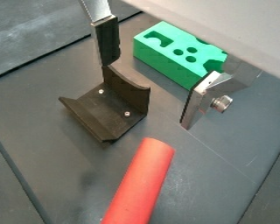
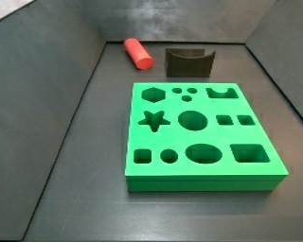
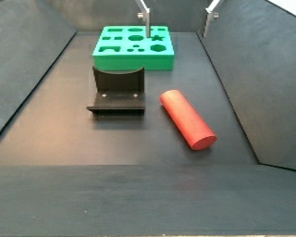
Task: Pick up the oval object. Move up. Place the oval object on the fixture. Regrasp the oval object. Move to above the board. Insert the oval object.
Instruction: Pick up the oval object.
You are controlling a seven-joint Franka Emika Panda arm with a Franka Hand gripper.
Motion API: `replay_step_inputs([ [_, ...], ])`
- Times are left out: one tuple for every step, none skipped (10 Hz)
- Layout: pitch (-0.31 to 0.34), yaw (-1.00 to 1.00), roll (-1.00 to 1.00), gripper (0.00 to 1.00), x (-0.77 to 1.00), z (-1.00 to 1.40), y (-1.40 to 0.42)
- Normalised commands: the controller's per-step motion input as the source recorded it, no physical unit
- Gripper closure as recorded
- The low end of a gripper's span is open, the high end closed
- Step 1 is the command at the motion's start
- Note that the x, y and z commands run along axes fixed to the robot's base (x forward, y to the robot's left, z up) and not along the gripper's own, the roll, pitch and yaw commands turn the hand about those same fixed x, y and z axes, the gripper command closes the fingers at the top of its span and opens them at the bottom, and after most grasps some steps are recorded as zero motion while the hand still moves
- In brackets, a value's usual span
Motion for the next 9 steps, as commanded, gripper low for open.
replay_step_inputs([
  [0.000,0.00,0.00,0.00,0.00,-0.02,0.00],
  [-0.020,0.00,0.00,0.00,0.00,-0.28,0.00],
  [-0.004,0.10,-0.03,0.00,0.23,-0.52,-0.03],
  [-0.017,0.16,-0.07,0.00,0.23,-0.56,0.00],
  [-0.017,0.19,-0.11,0.00,0.22,-0.54,0.00],
  [-0.010,0.25,-0.13,0.00,0.27,-0.54,-0.03],
  [-0.030,0.33,-0.04,0.00,0.17,-0.53,-0.07],
  [-0.036,0.44,0.00,0.00,0.13,-0.49,-0.24],
  [-0.021,0.46,0.03,0.00,0.19,-0.47,-0.27],
])
